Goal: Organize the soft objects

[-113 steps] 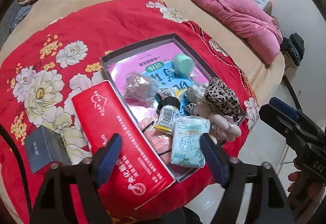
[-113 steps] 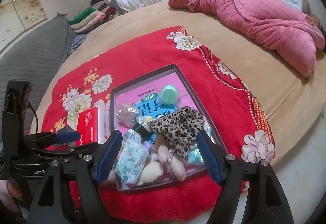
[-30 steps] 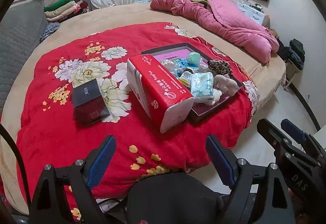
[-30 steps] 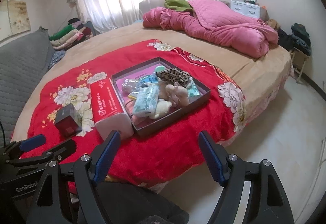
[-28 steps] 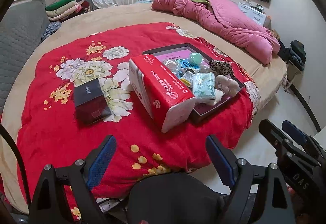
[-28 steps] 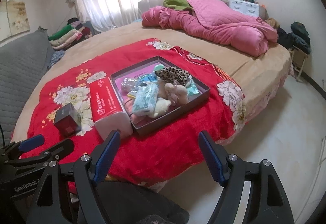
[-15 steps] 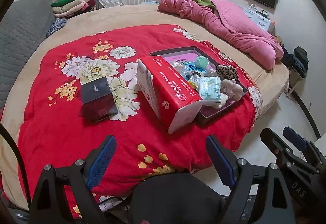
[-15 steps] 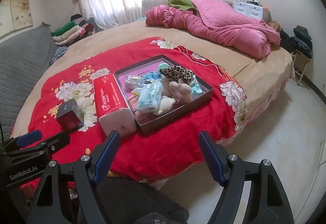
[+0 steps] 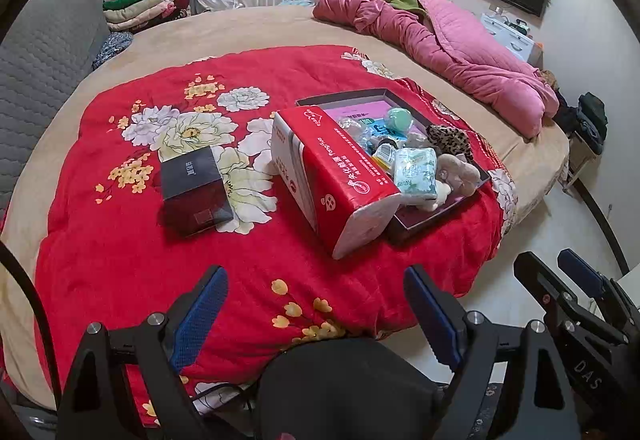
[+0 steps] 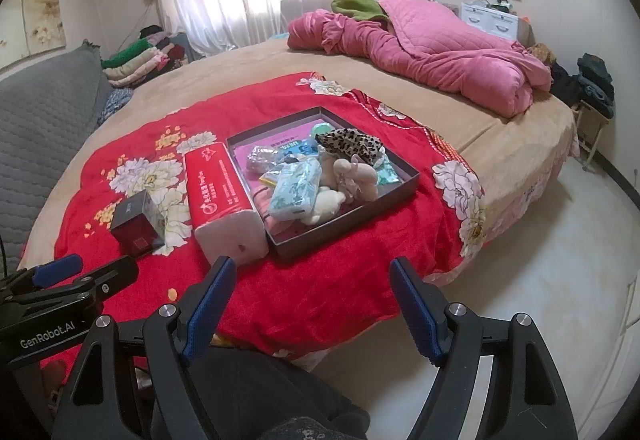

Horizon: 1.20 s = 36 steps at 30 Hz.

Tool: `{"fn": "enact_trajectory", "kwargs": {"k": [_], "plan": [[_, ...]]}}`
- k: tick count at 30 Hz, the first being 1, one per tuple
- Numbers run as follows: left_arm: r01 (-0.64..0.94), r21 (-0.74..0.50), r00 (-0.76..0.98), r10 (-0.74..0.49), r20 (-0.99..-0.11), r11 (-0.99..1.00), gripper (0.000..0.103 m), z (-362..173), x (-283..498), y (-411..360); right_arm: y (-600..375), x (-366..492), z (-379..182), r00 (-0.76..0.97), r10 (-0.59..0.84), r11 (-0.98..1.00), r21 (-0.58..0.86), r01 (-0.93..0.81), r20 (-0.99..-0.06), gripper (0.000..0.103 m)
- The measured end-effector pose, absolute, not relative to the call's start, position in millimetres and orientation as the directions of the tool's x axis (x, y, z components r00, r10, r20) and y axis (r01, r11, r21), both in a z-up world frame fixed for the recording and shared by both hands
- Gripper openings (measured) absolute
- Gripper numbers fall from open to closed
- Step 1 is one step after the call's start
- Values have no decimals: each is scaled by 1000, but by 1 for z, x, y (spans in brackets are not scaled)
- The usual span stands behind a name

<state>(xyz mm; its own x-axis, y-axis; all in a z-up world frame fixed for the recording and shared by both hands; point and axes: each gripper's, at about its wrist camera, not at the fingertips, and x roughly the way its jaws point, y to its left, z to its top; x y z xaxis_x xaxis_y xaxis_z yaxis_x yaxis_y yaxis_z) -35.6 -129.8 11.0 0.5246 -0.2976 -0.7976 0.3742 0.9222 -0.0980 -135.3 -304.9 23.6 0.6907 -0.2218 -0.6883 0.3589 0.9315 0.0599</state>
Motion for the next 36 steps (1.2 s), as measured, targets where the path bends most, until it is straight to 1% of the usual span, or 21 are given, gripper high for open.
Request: {"fn": "enact_trajectory", "kwargs": {"k": [36], "plan": [[357, -97, 519, -284, -807, 929, 89, 9, -34, -126, -306, -135, 22, 682, -223, 929, 59, 364, -696, 80]]}}
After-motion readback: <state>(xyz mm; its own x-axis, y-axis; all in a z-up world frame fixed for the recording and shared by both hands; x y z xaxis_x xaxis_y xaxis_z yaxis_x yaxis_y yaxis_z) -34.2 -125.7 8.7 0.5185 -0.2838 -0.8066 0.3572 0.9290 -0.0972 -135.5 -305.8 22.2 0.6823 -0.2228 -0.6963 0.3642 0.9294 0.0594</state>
